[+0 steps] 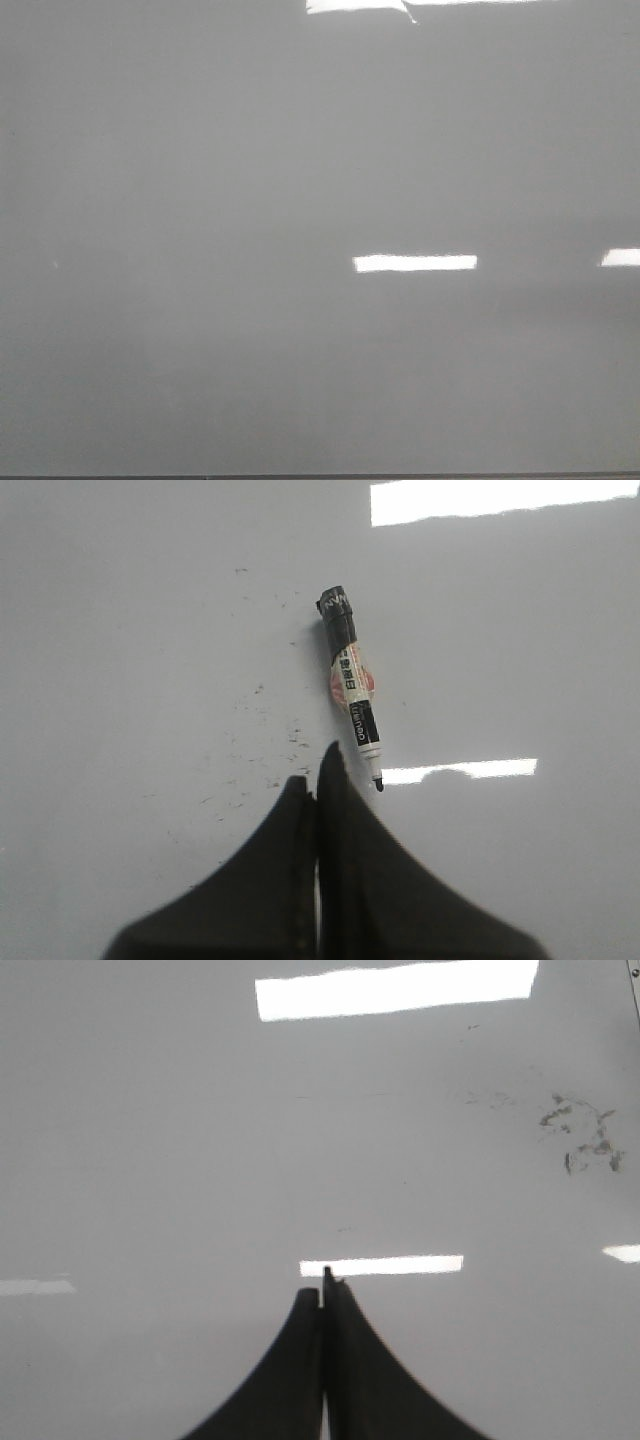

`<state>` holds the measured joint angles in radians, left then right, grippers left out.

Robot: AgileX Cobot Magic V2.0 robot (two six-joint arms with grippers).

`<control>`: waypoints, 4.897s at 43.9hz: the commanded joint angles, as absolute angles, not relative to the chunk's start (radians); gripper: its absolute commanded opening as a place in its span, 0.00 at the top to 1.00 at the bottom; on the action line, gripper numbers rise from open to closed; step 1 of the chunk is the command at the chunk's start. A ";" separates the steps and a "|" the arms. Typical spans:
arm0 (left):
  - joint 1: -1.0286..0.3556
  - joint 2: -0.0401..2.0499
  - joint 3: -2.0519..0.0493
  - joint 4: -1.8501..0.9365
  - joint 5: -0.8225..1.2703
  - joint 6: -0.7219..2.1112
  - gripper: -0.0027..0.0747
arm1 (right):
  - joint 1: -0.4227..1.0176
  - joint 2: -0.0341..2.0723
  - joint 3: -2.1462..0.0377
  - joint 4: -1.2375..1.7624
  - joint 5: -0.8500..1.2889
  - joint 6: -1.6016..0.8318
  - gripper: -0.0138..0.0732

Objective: Write number 6 on whiteboard

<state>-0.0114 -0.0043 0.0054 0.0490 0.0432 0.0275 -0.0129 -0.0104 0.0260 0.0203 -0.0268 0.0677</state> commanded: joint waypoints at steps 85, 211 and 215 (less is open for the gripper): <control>-0.014 0.349 -0.798 0.000 0.488 0.022 0.99 | -0.010 0.463 -0.922 0.146 0.727 -0.099 0.92; -0.082 1.391 -0.730 -0.095 -0.141 0.014 0.91 | -0.010 0.725 -0.841 0.143 0.614 -0.110 0.27; -0.082 1.389 -0.730 -0.095 -0.137 0.014 0.98 | -0.010 0.725 -0.841 0.143 0.593 -0.110 0.27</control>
<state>-0.0775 1.4166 -0.7009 -0.0848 -0.0649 0.0236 -0.0109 0.7248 -0.8142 0.1354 0.6888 -0.0992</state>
